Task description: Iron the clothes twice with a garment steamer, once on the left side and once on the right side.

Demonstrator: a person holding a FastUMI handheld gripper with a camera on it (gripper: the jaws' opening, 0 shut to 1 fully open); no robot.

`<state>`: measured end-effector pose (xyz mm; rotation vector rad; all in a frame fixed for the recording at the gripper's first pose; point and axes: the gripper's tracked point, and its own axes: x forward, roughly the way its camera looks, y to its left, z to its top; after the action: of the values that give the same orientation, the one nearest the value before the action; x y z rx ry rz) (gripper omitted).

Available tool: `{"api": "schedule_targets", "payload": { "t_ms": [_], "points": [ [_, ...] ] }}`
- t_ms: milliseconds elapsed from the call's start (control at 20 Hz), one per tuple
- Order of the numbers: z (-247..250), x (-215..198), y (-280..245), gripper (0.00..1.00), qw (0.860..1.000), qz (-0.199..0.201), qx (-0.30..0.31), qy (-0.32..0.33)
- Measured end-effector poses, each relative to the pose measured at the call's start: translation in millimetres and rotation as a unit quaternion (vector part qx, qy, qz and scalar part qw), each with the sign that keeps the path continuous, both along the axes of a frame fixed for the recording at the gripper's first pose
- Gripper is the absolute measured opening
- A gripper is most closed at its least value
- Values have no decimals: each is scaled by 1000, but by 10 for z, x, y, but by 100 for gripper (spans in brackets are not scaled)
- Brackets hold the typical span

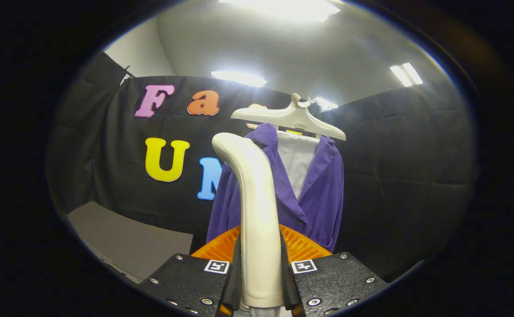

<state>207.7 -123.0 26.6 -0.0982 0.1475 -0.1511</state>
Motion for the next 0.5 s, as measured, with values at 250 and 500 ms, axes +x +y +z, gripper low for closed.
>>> {"api": "schedule_targets", "payload": {
  "t_ms": [250, 500],
  "points": [
    [-32, 325, -209, 36, 999, -49, -15, 2],
    [-212, 530, -348, 36, 996, -87, -27, 18]
  ]
}}
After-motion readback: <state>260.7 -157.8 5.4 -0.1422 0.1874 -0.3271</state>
